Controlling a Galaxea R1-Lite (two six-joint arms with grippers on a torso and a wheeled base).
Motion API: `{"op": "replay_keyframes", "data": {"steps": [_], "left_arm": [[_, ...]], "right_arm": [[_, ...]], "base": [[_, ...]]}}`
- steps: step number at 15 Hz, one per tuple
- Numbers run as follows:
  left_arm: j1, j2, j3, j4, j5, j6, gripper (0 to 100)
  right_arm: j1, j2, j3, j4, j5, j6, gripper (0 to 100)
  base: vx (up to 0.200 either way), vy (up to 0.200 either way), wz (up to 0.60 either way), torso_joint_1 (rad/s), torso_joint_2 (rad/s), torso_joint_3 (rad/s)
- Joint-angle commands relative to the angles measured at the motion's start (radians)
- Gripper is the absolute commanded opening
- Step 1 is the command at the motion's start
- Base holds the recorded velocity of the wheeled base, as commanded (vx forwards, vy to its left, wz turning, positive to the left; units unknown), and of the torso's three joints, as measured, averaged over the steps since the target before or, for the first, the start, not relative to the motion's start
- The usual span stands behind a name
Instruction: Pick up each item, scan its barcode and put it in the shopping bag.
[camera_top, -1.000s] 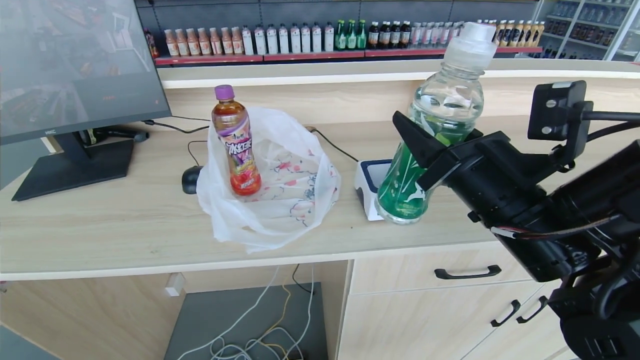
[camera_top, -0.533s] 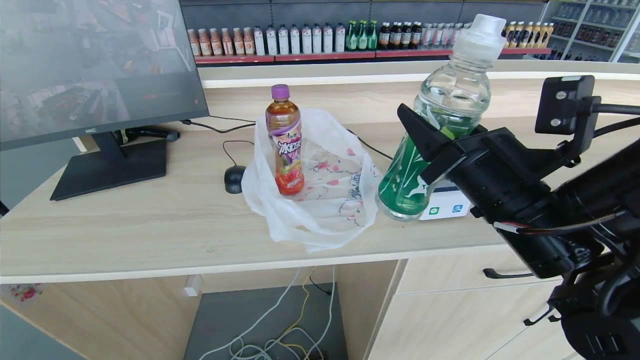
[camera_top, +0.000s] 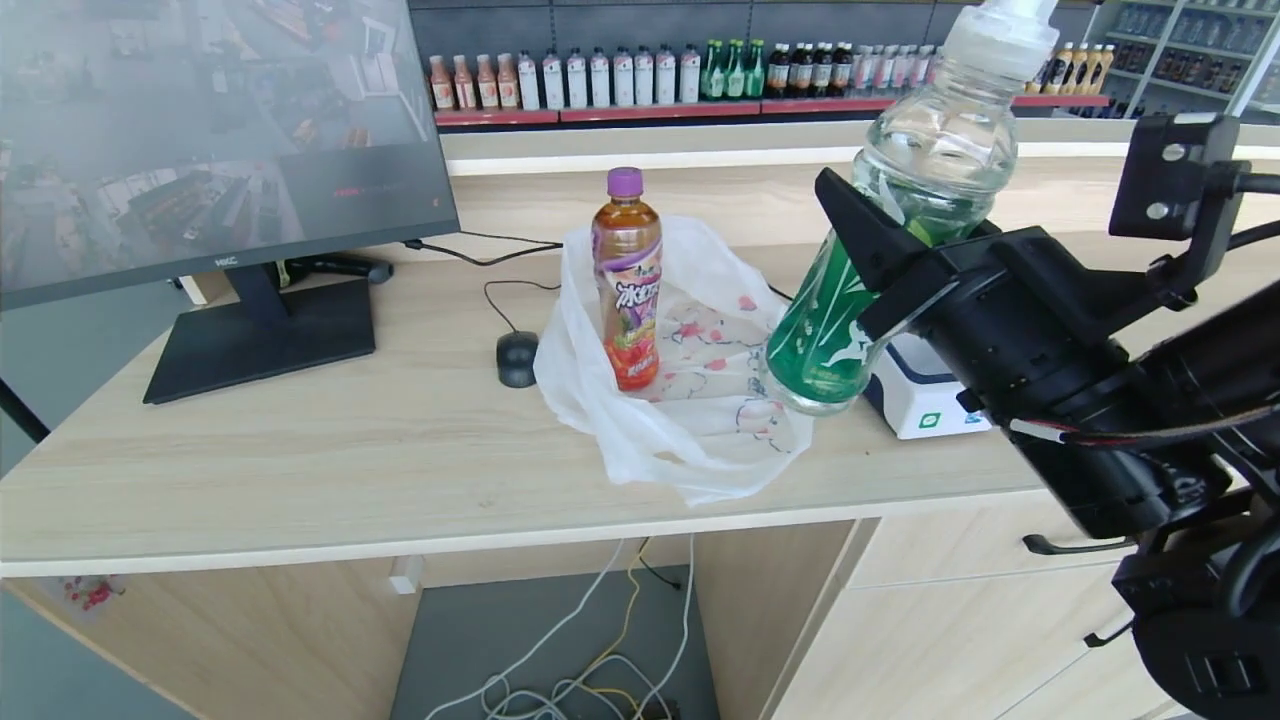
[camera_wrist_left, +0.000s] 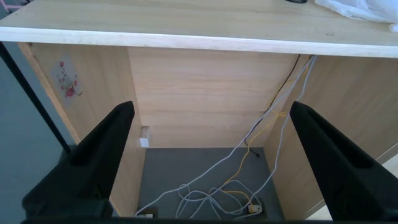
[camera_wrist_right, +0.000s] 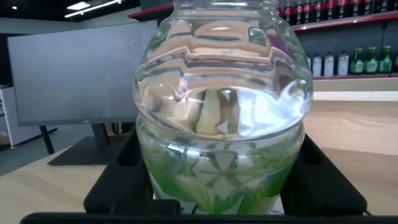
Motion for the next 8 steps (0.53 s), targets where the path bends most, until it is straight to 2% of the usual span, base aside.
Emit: {"op": "replay_keyframes", "data": {"steps": [1, 5, 8], "left_arm": [[0.0, 0.0, 0.0, 0.0, 0.0, 0.0, 100], [0.0, 0.0, 0.0, 0.0, 0.0, 0.0, 100], [0.0, 0.0, 0.0, 0.0, 0.0, 0.0, 100]], "right_arm": [[0.002, 0.013, 0.0, 0.004, 0.005, -0.013, 0], [-0.003, 0.073, -0.07, 0.004, 0.01, -0.036, 0], [-0.05, 0.122, -0.123, 0.016, 0.013, -0.038, 0]], "base": [[0.0, 0.0, 0.0, 0.0, 0.0, 0.0], [0.0, 0.0, 0.0, 0.0, 0.0, 0.0], [0.0, 0.0, 0.0, 0.0, 0.0, 0.0]]}}
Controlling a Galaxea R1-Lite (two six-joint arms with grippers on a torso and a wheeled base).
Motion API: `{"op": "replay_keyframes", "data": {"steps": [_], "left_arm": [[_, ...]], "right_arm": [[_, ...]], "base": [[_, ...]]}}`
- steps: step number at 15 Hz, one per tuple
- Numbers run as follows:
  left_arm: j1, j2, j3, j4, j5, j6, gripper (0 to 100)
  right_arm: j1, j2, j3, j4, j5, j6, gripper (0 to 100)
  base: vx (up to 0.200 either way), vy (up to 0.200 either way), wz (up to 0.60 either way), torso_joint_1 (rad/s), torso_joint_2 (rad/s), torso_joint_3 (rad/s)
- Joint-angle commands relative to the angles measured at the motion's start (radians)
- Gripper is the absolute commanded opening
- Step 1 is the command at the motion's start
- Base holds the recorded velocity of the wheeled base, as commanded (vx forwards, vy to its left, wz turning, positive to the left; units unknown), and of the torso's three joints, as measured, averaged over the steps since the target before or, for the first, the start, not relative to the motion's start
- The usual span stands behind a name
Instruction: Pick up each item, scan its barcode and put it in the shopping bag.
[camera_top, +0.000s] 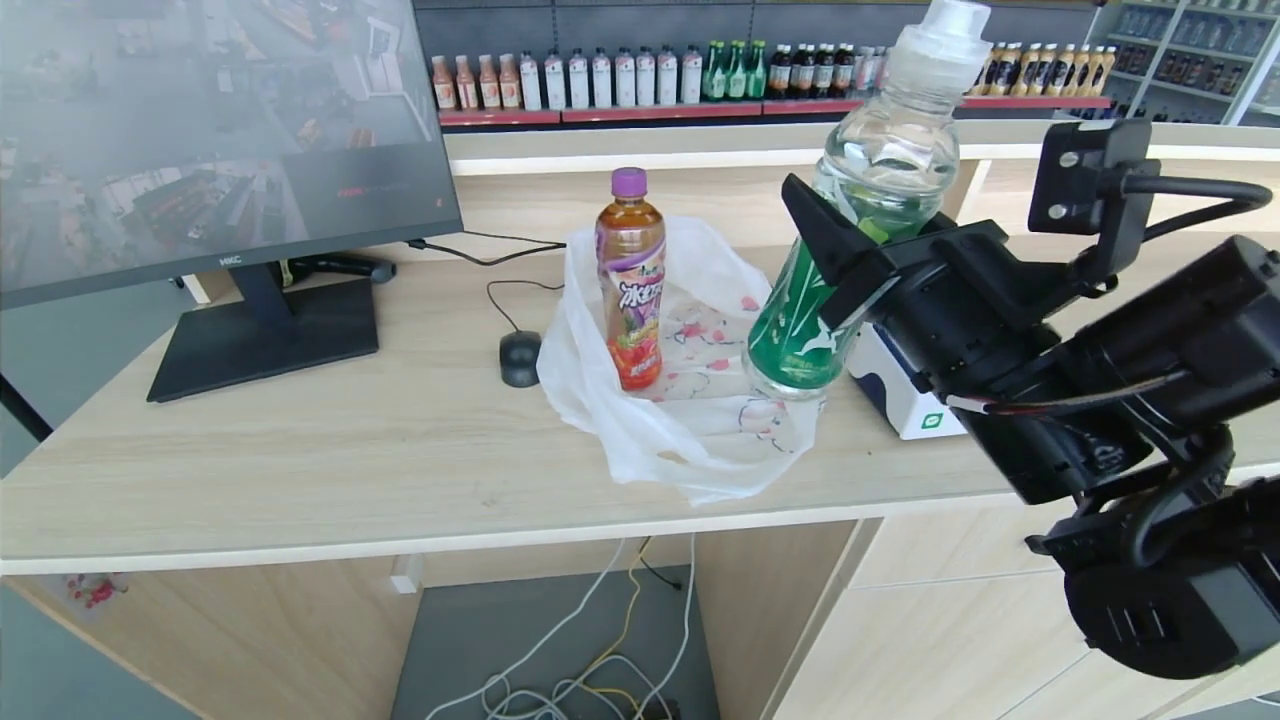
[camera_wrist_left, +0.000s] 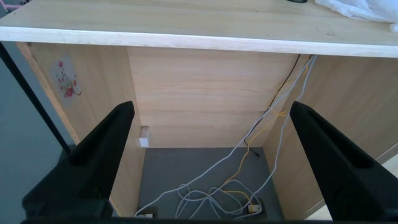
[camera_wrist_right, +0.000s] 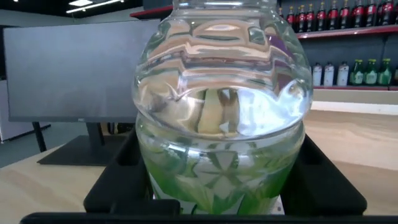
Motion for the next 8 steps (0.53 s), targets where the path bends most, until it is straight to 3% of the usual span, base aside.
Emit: {"op": "replay_keyframes", "data": {"steps": [1, 5, 8], "left_arm": [[0.0, 0.0, 0.0, -0.001, 0.002, 0.0, 100], [0.0, 0.0, 0.0, -0.001, 0.002, 0.0, 100], [0.0, 0.0, 0.0, -0.001, 0.0, 0.0, 100]], "right_arm": [[-0.03, 0.05, -0.064, 0.043, 0.004, 0.001, 0], [-0.102, 0.073, -0.196, 0.224, 0.039, 0.005, 0], [-0.142, 0.158, -0.255, 0.238, 0.053, 0.01, 0]], "base": [[0.0, 0.0, 0.0, 0.0, 0.0, 0.0], [0.0, 0.0, 0.0, 0.0, 0.0, 0.0], [0.0, 0.0, 0.0, 0.0, 0.0, 0.0]]}}
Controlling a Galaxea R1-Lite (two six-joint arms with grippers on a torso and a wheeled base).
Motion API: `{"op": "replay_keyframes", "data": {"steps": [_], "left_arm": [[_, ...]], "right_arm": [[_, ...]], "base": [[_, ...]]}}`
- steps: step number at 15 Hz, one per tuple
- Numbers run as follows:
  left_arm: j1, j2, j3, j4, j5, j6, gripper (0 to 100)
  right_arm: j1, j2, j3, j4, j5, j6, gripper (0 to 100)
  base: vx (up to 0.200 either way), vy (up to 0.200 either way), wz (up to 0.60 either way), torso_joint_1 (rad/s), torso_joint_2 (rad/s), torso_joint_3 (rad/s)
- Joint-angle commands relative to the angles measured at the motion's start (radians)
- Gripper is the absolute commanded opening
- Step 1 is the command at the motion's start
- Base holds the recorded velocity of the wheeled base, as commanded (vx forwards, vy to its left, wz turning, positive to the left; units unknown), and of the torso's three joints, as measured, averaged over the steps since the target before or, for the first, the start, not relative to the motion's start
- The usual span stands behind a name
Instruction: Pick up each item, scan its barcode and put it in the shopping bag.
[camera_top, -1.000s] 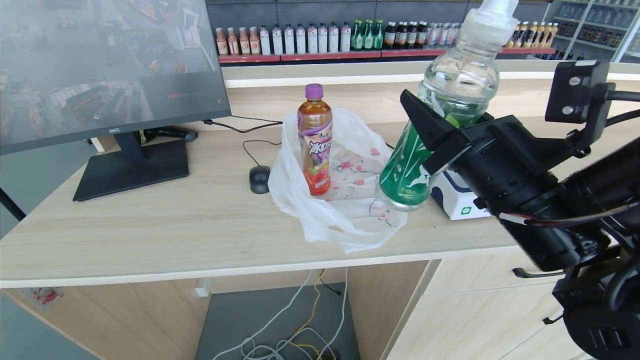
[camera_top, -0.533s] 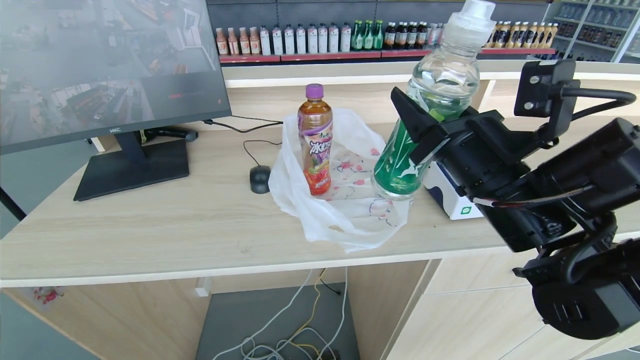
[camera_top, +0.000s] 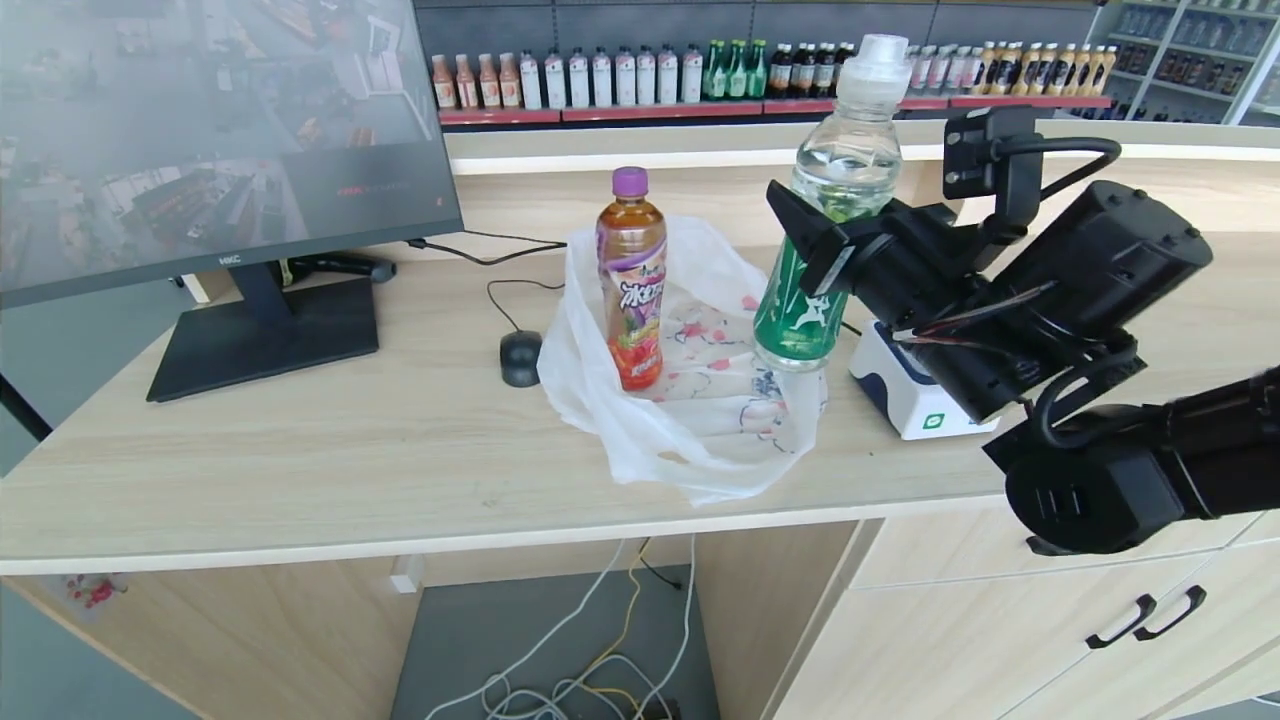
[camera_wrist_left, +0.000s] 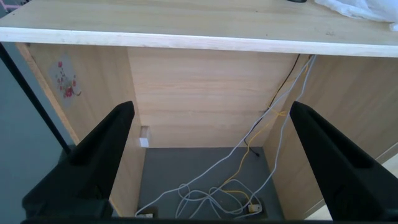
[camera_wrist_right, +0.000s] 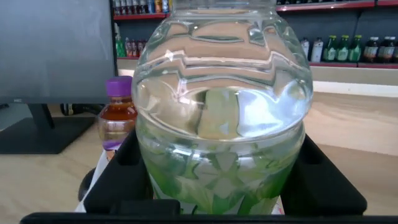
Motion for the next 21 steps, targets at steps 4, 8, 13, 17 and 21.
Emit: {"op": "replay_keyframes", "data": {"steps": [4, 8, 13, 17, 21], "left_arm": [[0.001, 0.0, 0.0, 0.0, 0.001, 0.0, 100], [0.001, 0.0, 0.0, 0.0, 0.0, 0.0, 100], [0.001, 0.0, 0.0, 0.0, 0.0, 0.0, 100], [0.001, 0.0, 0.0, 0.0, 0.001, 0.0, 100], [0.001, 0.0, 0.0, 0.0, 0.0, 0.0, 100]], "right_arm": [[-0.026, 0.152, -0.139, 0.003, 0.004, 0.018, 0], [-0.025, 0.187, -0.214, 0.053, 0.004, 0.017, 0], [-0.025, 0.215, -0.314, 0.135, 0.004, 0.017, 0], [-0.028, 0.276, -0.372, 0.142, 0.004, 0.017, 0], [-0.032, 0.333, -0.431, 0.14, 0.004, 0.018, 0]], "base": [[0.0, 0.0, 0.0, 0.0, 0.0, 0.0], [0.0, 0.0, 0.0, 0.0, 0.0, 0.0], [0.0, 0.0, 0.0, 0.0, 0.0, 0.0], [0.0, 0.0, 0.0, 0.0, 0.0, 0.0], [0.0, 0.0, 0.0, 0.0, 0.0, 0.0]]}}
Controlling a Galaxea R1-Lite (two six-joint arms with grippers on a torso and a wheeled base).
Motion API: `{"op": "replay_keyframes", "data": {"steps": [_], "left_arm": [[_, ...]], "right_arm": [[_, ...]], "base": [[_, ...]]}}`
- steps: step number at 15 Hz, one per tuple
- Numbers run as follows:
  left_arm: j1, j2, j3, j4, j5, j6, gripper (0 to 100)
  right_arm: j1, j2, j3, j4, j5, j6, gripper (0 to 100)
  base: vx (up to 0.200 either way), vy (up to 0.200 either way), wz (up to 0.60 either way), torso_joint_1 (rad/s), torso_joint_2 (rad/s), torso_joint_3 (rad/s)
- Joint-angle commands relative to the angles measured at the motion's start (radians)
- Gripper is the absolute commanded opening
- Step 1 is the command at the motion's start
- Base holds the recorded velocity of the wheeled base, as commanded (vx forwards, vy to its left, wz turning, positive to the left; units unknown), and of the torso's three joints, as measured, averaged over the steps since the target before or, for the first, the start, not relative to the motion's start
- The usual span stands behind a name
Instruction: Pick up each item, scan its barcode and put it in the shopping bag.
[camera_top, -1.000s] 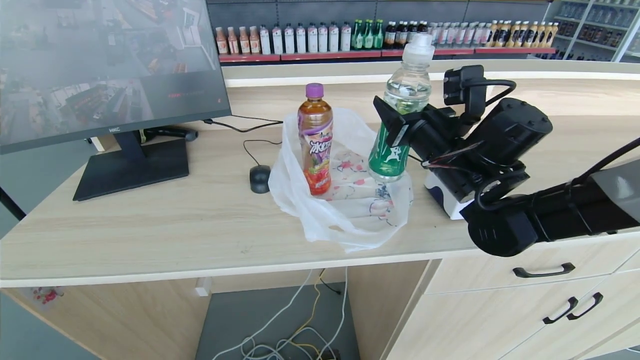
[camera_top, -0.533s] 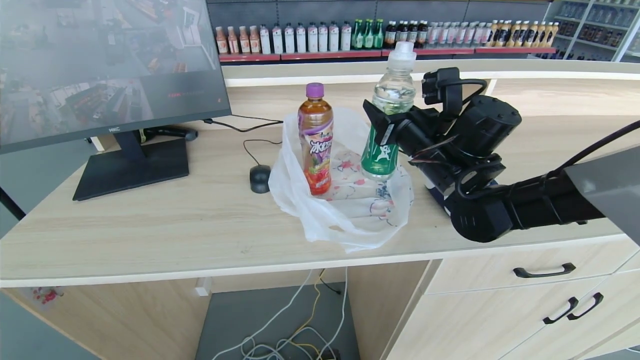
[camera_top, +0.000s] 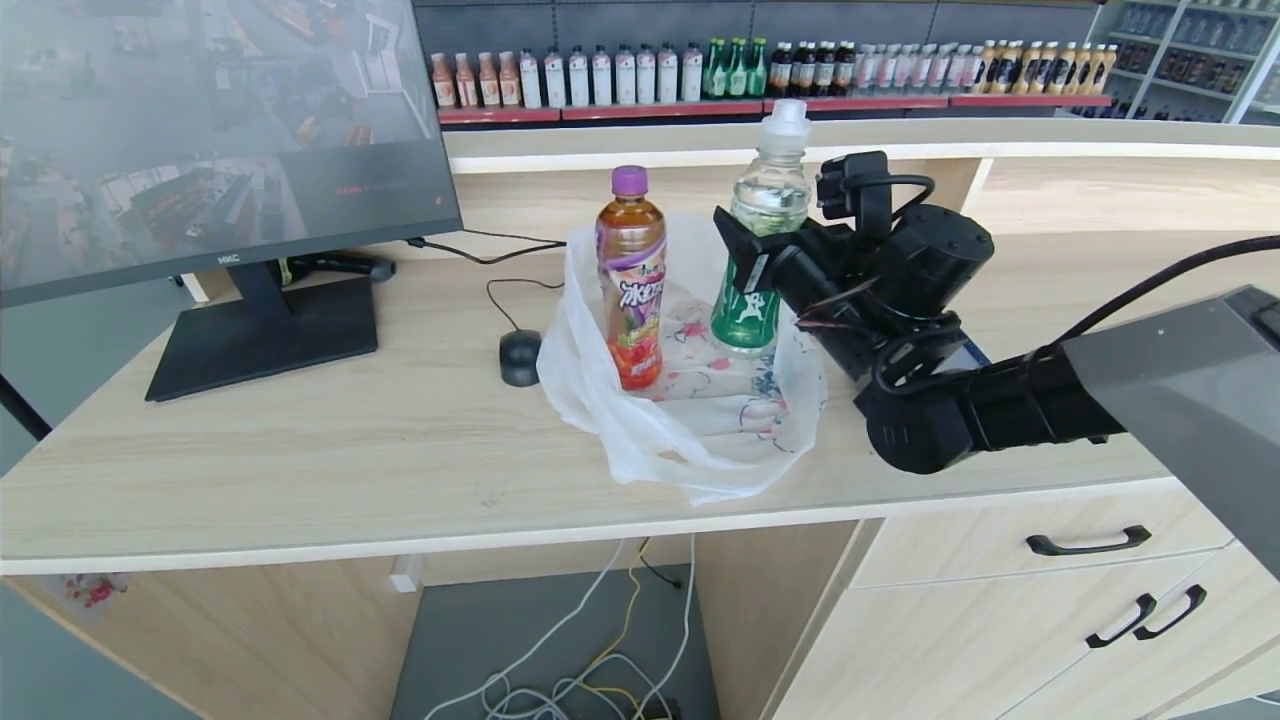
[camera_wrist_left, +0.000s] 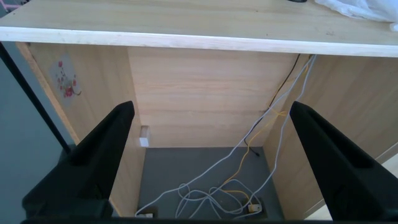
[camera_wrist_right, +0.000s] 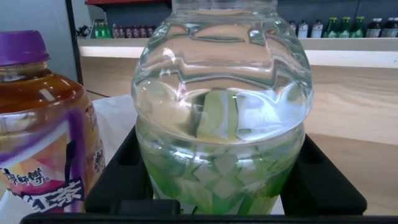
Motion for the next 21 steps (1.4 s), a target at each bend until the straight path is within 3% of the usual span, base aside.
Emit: {"op": "replay_keyframes", "data": {"steps": [1, 21], "left_arm": [[0.0, 0.0, 0.0, 0.0, 0.001, 0.0, 100], [0.0, 0.0, 0.0, 0.0, 0.001, 0.0, 100]], "right_arm": [[0.0, 0.035, -0.018, -0.001, 0.0, 0.001, 0], [0.013, 0.078, 0.079, -0.066, 0.0, 0.002, 0]], "base": [[0.0, 0.0, 0.0, 0.0, 0.0, 0.0], [0.0, 0.0, 0.0, 0.0, 0.0, 0.0]]}}
